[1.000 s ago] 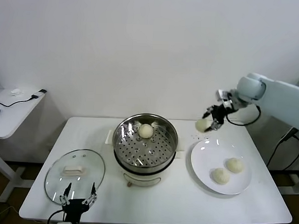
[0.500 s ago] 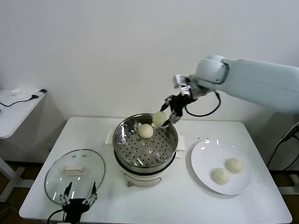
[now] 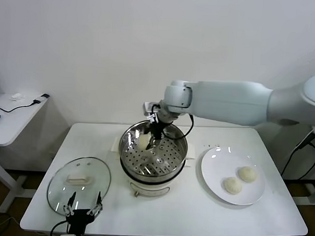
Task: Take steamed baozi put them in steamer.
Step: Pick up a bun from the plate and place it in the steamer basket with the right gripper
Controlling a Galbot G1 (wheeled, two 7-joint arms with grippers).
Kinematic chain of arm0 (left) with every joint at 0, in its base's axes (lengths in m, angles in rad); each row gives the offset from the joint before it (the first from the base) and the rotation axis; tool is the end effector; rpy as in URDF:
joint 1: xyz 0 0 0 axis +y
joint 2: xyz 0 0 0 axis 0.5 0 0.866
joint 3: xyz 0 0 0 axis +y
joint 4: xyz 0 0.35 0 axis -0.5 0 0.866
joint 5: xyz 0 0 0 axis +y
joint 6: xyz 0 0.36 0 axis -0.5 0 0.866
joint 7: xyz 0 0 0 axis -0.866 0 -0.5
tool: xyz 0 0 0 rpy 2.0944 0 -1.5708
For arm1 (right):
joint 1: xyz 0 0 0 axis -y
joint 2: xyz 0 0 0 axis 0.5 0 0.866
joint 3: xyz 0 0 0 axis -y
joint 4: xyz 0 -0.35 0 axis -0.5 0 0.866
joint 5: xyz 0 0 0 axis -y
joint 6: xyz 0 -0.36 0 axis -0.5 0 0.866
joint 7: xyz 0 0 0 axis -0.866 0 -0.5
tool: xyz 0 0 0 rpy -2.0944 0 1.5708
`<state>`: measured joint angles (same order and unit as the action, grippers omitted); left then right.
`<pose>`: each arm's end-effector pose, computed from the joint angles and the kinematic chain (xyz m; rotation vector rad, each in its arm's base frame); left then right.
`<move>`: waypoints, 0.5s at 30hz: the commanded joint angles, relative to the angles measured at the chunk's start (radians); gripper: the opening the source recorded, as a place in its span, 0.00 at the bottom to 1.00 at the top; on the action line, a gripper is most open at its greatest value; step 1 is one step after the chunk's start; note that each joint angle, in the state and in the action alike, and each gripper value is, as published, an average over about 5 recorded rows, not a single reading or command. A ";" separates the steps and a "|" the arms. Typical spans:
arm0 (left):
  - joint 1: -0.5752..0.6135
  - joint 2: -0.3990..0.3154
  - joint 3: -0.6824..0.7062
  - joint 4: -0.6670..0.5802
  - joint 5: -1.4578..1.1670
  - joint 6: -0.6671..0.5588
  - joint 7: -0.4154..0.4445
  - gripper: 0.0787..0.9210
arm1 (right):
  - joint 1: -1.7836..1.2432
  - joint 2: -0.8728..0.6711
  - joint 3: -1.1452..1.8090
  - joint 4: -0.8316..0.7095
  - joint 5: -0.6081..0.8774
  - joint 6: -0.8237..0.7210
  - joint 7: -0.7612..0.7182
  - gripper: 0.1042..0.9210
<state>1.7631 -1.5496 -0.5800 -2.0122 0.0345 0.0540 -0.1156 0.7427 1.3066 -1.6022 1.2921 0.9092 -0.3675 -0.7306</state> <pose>0.1167 0.0225 -0.3610 0.2098 -2.8071 -0.1437 0.5377 0.1667 -0.0671 1.5809 -1.4697 1.3808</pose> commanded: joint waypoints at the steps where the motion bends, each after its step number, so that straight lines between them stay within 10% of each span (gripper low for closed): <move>1: -0.002 -0.002 -0.002 0.006 -0.001 -0.001 -0.001 0.88 | -0.128 0.129 0.004 -0.126 -0.021 -0.034 0.064 0.66; 15: -0.002 -0.006 -0.002 0.003 0.001 0.000 0.000 0.88 | -0.161 0.123 0.038 -0.134 -0.052 -0.042 0.068 0.70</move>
<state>1.7606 -1.5546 -0.5819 -2.0071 0.0344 0.0529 -0.1160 0.6145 1.4126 -1.5765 1.1806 0.8790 -0.4025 -0.6699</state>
